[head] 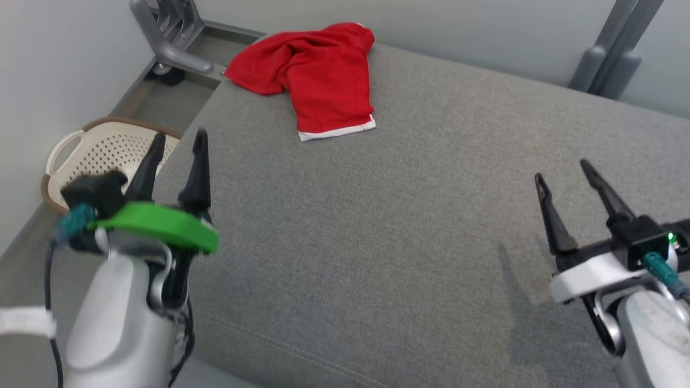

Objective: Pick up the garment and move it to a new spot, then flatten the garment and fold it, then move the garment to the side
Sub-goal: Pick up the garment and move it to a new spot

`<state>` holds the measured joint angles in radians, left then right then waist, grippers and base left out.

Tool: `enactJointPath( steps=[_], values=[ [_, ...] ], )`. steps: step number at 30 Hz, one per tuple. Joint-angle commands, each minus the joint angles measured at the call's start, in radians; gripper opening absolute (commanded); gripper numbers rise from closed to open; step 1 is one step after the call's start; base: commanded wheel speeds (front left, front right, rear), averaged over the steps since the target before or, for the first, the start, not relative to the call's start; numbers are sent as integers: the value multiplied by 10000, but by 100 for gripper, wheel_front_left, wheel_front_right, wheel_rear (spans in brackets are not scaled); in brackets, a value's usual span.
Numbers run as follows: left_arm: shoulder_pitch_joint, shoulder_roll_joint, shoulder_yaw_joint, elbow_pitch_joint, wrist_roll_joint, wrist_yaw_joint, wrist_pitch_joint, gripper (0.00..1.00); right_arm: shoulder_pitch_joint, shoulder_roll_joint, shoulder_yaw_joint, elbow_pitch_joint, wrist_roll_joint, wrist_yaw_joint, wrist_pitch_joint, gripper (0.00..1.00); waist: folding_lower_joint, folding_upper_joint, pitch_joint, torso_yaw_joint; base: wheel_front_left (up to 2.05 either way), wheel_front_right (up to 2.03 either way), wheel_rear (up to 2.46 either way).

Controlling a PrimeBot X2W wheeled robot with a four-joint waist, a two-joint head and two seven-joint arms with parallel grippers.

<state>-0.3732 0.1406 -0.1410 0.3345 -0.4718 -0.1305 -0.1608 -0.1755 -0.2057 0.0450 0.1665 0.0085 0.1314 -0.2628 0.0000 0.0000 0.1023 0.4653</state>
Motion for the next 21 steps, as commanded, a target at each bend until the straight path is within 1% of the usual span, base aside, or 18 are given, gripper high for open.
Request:
enactJointPath(
  steps=[1, 2, 4, 6, 9, 12, 15, 16, 21],
  values=[
    [-1229, -136, -145, 316, -613, -3, 374, 100, -580, -328, -23, -278, -49, -14, -26, 100, 0, 0, 3423, -1519, 0, 0, 0],
    [-1868, -65, -164, 566, -982, -3, 630, 100, -796, -455, 13, -434, -64, -14, -26, 100, 0, 0, 3817, -1699, 0, 0, 0],
    [-3061, 532, -359, 1071, -1048, -2, 1011, 100, -1230, -649, 69, -786, -96, -14, -26, 100, 0, 0, 4536, -2090, 0, 0, 0],
    [-4113, 697, -404, 1596, -1460, -2, 1310, 100, -1649, -818, 77, -1239, -117, -14, -26, 100, 0, 0, 5200, -2432, 0, 0, 0],
    [-5379, 1145, -670, 2446, -1602, -3, 1601, 100, -1900, -950, -66, -1948, -140, -14, -26, 100, 0, 0, 5893, -2833, 0, 0, 0],
    [-6293, 1288, -747, 3280, -2088, -3, 1761, 100, -2063, -1003, -184, -2623, -158, -14, -26, 100, 0, 0, 6346, -3163, 0, 0, 0],
    [-6877, 1453, -977, 4132, -2340, -3, 1860, 100, -1989, -971, -224, -3061, -146, -14, -26, 100, 0, 0, 6596, -3410, 0, 0, 0],
    [-6877, 1453, -977, 4132, -2340, -3, 1860, 100, -1989, -971, -224, -3061, -146, -14, -26, 100, 0, 0, 6596, -3410, 0, 0, 0],
    [-7536, 1563, -1346, 5308, -2633, -3, 1933, 100, -1835, -948, -135, -3375, -191, -14, -26, 100, 0, 0, 6776, -3659, 0, 0, 0]
  ],
)
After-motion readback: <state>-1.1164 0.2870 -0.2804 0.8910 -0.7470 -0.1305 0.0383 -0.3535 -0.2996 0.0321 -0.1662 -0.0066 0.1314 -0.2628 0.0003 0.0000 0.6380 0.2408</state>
